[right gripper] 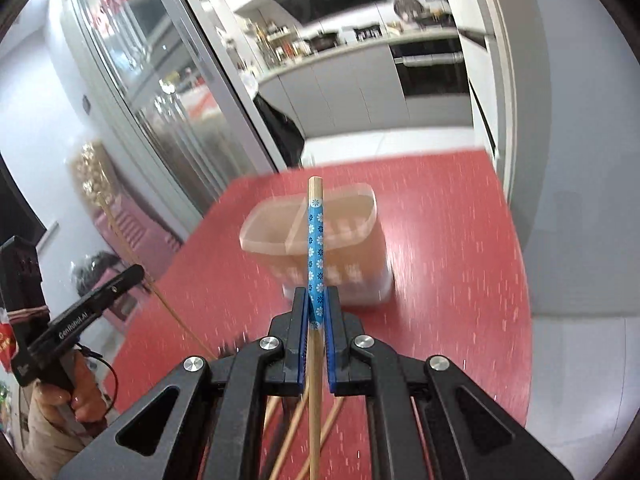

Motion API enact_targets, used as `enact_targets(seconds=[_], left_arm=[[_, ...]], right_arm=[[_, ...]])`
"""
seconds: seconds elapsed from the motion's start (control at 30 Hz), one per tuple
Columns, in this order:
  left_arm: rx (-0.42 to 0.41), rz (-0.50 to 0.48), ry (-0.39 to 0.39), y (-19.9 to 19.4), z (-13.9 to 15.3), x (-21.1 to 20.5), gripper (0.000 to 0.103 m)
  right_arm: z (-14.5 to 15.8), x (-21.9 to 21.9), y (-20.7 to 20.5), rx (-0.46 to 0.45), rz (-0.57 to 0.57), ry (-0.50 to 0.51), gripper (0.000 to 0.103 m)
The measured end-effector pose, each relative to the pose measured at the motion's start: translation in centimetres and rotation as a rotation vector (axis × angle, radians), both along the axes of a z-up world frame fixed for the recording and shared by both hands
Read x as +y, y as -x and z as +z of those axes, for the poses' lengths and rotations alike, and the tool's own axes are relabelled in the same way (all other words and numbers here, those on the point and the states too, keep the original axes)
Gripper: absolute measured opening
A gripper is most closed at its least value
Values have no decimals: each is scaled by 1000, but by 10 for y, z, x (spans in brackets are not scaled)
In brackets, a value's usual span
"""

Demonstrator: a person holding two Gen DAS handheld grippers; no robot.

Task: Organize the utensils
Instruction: 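Carry both chopsticks upright over the beige holder and lower them in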

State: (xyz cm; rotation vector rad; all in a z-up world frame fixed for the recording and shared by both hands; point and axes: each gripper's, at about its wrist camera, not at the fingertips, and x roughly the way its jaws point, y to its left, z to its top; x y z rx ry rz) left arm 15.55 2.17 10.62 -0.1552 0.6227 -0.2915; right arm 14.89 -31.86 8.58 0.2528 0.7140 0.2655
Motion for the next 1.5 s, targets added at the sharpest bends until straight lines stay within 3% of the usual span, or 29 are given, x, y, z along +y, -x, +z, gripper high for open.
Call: enact_targets(seconds=[0.43,0.57,0.77,0.93,1.17,1.5], left_arm=[[-149,23,61,-82,63,-28,31],[-170,29,52,-102,61,-40,31],[-125,13,22,-125,34,-58,31],[-84,0,-12,-133,9,-68,31],[-29,16,-62,-137,-24,-76,31],[8,31,-168,-131,-46,-86,32]], right_arm=[[58,27,-84,-240,-47,6,8],[63,29,-108,-309,-81,7,8],[52,45,-134,-399,-119,73,8],[30,52,-150,-415,-120,124,8],[-17,46,-150,-348,-132,165,8],[-35,30,-151,-250,-124,141,8]])
